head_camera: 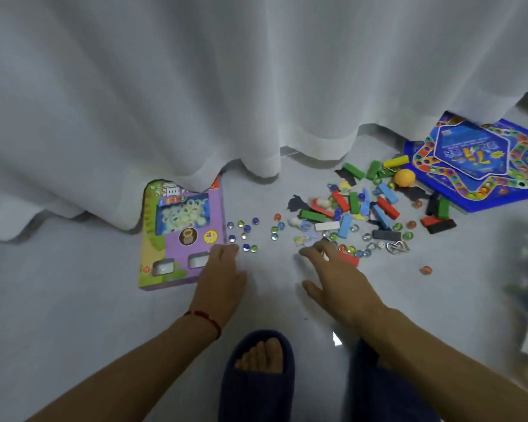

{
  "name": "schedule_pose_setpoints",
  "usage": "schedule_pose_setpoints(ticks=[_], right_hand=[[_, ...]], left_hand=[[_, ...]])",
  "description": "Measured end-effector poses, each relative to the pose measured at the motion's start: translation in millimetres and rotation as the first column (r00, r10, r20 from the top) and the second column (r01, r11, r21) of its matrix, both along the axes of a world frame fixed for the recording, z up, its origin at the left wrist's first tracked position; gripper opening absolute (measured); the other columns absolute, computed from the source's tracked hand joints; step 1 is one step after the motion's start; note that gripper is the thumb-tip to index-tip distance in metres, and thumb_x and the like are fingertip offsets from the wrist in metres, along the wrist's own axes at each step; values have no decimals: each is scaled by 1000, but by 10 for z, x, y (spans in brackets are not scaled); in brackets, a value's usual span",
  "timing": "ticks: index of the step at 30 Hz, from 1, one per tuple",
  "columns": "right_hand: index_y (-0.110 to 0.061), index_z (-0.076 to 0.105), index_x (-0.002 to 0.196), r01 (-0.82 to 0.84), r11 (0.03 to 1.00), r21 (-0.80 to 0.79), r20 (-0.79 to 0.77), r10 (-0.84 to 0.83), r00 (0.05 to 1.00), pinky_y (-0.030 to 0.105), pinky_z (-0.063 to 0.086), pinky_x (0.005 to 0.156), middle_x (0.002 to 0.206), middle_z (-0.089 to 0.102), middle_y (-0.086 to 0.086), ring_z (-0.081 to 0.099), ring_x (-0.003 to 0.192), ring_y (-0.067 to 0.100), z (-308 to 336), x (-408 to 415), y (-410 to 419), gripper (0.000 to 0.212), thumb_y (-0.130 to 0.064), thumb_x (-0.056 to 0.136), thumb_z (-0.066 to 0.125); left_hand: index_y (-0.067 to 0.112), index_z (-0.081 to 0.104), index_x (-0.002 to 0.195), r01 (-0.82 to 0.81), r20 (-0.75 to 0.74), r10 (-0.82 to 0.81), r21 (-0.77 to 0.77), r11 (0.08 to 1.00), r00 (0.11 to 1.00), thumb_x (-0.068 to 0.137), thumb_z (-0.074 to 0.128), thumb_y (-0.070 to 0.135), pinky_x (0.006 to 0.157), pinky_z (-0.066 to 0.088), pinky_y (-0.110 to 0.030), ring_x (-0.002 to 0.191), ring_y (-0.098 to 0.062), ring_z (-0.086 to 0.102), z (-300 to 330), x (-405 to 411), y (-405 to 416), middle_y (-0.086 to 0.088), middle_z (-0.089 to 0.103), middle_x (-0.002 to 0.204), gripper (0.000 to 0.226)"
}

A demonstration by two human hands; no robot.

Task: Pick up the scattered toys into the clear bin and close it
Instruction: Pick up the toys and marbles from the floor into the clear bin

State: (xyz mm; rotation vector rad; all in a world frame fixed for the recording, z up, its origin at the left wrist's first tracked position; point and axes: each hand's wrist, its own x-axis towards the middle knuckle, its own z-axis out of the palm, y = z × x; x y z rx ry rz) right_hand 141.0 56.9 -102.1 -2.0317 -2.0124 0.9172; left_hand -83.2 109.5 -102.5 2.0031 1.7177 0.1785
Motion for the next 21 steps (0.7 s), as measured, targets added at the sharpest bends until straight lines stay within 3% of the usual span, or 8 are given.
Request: schedule_pose_setpoints(ticks=[5,10,14,17,21], right_hand=[[-26,41,144,-111,989,101,24,109,994,33,55,91,156,29,0,59,118,23,-62,-243,582,58,-32,93,67],[-20,41,140,-132,990,51,65,128,990,37,56,83,143,30,10,64,101,31,-235,-435,1175,60,-26,88,71],[-9,46,123,-124,991,54,151,114,982,40,51,70,127,37,17,64,87,35,-396,-608,1299,40,-14,90,66],[-7,50,115,-140,987,84,146,126,981,39,50,67,120,41,16,62,85,33,-536,-625,1254,38,-1,84,69],[-3,58,108,-147,980,137,102,134,986,31,39,65,112,50,18,59,81,30,-610,-608,1187,29,4,82,68]], left_hand=[[11,43,139,-47,-19,46,-57,997,999,90,63,20,99,41,-30,118,-24,51,-55,181,256,-8,43,137,53],[13,45,132,-122,-4,122,9,993,993,86,67,18,92,48,-32,108,-27,55,-198,366,422,-10,39,133,51],[9,46,128,-189,-16,189,25,982,982,84,72,23,91,50,-37,109,-30,53,-321,425,489,-15,40,131,54],[7,53,120,-73,-55,77,64,995,996,88,66,19,92,49,-38,107,-31,53,-424,394,485,-18,46,127,36],[5,63,97,16,-7,-15,124,992,1000,89,62,8,80,47,-36,88,-28,55,-484,315,458,-15,54,104,8]])
